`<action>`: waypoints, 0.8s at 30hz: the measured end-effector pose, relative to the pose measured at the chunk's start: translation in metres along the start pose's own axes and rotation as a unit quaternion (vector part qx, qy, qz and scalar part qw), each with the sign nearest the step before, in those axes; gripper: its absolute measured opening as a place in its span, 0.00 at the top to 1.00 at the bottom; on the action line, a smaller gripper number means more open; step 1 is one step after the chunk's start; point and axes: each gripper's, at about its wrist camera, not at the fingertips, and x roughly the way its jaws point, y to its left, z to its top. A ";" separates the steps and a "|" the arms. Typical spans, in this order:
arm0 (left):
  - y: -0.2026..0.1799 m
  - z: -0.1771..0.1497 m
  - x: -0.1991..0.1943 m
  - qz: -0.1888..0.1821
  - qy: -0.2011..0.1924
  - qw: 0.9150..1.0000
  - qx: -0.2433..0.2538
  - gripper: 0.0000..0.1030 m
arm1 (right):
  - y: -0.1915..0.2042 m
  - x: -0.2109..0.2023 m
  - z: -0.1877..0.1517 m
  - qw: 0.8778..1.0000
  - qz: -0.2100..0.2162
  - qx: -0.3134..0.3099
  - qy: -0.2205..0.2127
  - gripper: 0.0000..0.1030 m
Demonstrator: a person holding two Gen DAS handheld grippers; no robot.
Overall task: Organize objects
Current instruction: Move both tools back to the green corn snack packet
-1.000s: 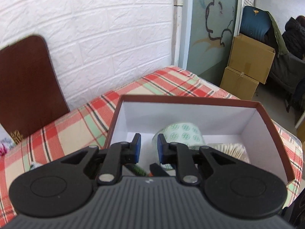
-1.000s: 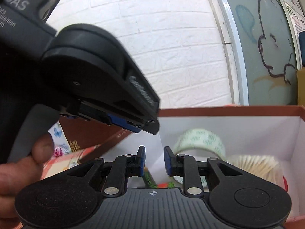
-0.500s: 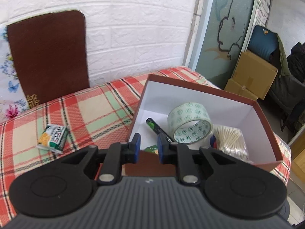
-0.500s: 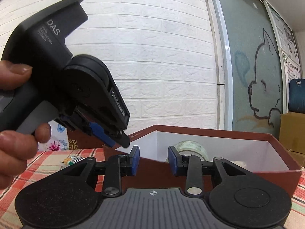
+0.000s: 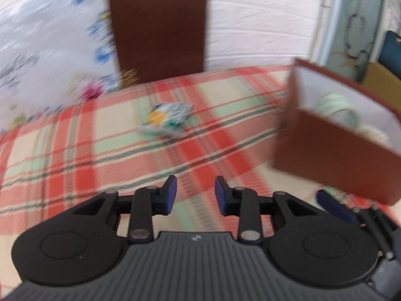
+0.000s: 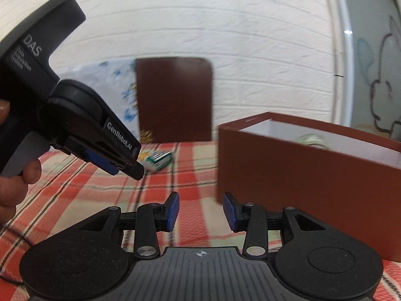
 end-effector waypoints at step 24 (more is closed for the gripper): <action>0.120 -0.033 0.044 0.134 -0.095 0.984 -0.072 0.35 | 0.054 0.169 0.045 0.992 0.041 -0.003 0.121 0.23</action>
